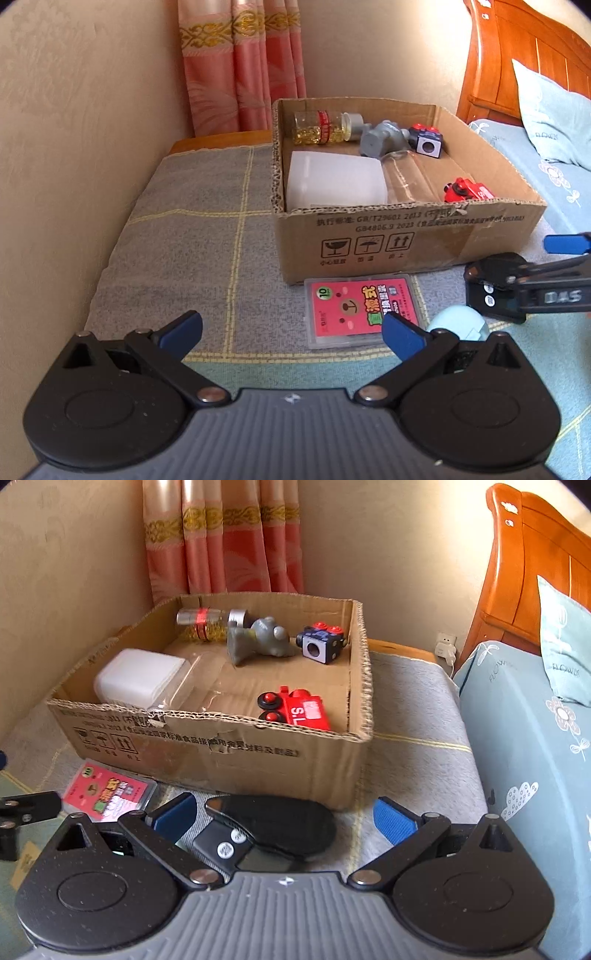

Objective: Organize rigid objects
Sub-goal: 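Move the left gripper to the pink card while the right moves to the black oval object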

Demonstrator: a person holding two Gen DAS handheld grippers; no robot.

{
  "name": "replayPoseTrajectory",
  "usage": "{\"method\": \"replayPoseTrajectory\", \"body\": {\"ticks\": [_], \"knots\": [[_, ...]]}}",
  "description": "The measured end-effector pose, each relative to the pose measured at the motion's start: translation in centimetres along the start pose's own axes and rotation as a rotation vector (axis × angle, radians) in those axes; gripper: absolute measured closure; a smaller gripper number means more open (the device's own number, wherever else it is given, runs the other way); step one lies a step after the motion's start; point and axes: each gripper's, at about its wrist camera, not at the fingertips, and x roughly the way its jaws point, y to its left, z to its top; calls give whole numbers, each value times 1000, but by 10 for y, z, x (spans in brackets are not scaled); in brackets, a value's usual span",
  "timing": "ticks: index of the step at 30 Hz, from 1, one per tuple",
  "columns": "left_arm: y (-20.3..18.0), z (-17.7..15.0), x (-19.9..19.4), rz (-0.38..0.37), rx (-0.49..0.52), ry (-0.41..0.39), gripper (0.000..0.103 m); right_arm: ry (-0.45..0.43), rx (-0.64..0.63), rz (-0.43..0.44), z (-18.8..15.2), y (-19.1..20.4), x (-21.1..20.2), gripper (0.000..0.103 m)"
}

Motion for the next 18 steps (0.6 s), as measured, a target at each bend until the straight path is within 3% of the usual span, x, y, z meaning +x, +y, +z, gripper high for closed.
{"method": "replayPoseTrajectory", "body": {"ticks": [5, 9, 18], "knots": [[1, 0, 4, -15, -7, 8, 1, 20, -2, 12, 1, 7, 15, 0], [-2, 3, 6, -16, 0, 9, 1, 24, -40, -26, 1, 10, 21, 0], [-13, 9, 18, -59, -1, 19, 1, 51, 36, -58, -3, -20, 22, 0]]}}
